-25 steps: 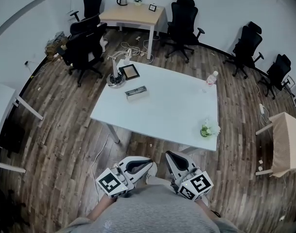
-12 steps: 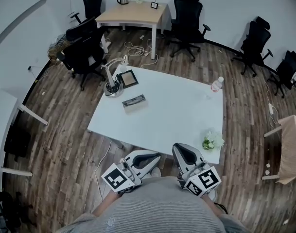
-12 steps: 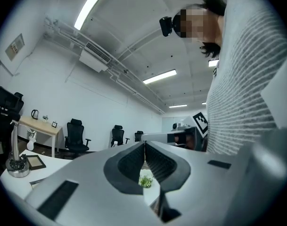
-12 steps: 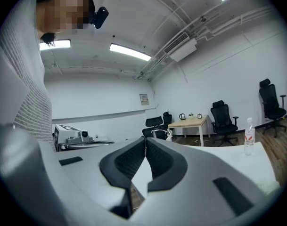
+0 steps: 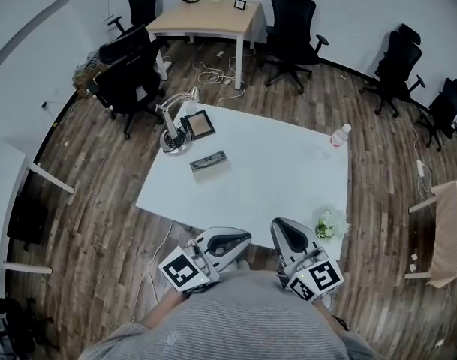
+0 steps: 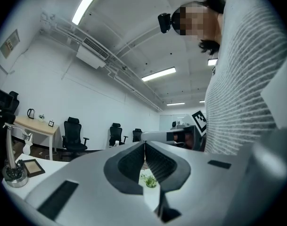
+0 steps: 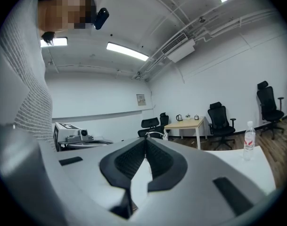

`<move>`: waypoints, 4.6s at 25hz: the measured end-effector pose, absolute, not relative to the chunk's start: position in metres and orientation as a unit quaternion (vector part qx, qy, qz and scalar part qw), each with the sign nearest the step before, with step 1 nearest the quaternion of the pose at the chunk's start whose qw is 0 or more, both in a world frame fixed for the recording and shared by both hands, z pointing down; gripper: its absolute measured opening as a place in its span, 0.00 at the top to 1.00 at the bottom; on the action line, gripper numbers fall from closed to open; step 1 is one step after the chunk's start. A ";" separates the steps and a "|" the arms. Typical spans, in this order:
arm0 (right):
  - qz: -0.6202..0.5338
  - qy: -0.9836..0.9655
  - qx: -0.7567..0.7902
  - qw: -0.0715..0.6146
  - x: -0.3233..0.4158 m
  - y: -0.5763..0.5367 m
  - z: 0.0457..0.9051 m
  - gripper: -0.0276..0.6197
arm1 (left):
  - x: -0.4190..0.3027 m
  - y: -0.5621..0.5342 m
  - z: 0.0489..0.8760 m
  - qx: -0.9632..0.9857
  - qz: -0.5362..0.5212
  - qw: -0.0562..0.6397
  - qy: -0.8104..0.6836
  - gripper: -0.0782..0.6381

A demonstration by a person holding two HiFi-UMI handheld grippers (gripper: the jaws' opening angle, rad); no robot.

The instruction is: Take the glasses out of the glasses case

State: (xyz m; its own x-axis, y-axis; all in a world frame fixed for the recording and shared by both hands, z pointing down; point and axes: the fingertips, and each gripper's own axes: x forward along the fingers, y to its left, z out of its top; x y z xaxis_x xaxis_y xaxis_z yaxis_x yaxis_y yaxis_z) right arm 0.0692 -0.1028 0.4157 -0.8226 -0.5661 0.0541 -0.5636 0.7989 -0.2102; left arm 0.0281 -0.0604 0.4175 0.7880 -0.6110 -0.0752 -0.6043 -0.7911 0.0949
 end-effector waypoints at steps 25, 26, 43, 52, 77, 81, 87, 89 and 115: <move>-0.119 0.937 -0.328 0.009 0.056 -0.142 0.414 0.93 | -0.005 -0.116 0.429 0.939 -0.018 0.047 -0.339 0.86; -0.119 0.937 -0.328 0.009 0.056 -0.142 0.414 0.93 | -0.007 -0.118 0.426 0.939 -0.018 0.041 -0.341 0.83; -0.121 0.935 -0.334 0.006 0.053 -0.155 0.418 0.93 | -0.033 -0.143 0.439 0.932 0.006 0.041 -0.360 0.68; -0.120 0.932 -0.341 0.002 0.050 -0.162 0.419 0.93 | -0.068 -0.171 0.470 0.918 0.051 0.043 -0.390 0.68; -0.107 0.917 -0.384 -0.006 0.061 -0.171 0.418 0.93 | -0.132 -0.251 0.559 0.883 0.181 0.012 -0.432 0.68; -0.108 0.914 -0.391 -0.006 0.062 -0.171 0.419 0.93 | -0.137 -0.255 0.568 0.881 0.196 0.013 -0.430 0.68; -0.109 0.912 -0.396 -0.007 0.064 -0.171 0.419 0.93 | -0.145 -0.263 0.580 0.876 0.216 0.016 -0.431 0.68; -0.108 0.911 -0.397 -0.009 0.065 -0.169 0.419 0.93 | -0.148 -0.266 0.584 0.874 0.223 0.016 -0.432 0.68; -0.124 0.897 -0.423 -0.018 0.079 -0.169 0.430 0.93 | -0.179 -0.312 0.664 0.836 0.406 0.016 -0.368 0.68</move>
